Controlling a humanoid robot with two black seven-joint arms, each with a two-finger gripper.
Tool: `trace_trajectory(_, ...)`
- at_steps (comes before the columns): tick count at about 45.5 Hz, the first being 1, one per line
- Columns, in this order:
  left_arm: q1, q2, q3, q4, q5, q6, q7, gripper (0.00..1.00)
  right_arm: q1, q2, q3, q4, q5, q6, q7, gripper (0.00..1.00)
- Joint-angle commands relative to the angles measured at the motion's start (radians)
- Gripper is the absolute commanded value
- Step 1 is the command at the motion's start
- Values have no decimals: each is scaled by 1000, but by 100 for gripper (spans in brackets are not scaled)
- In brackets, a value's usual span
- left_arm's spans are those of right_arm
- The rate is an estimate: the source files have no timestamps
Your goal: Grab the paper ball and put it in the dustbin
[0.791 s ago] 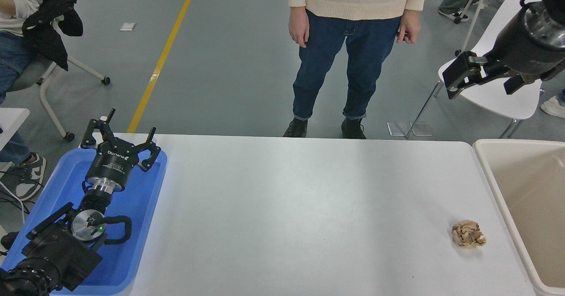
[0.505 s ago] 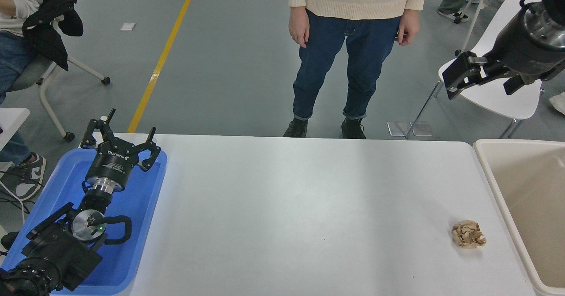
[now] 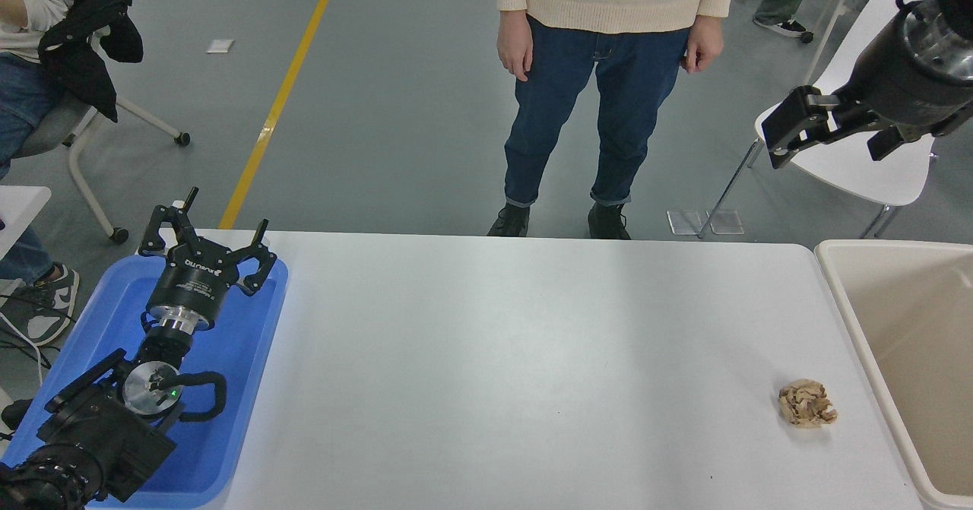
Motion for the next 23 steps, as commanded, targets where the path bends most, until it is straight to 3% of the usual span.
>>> trace_trajectory(1,-1,-1,0,0,0,0,0,100,1,-23,0,0,0,0,0,100)
trace_trajectory(23,-1,-1,0,0,0,0,0,100,-1,-32,-15,0,0,0,0,100)
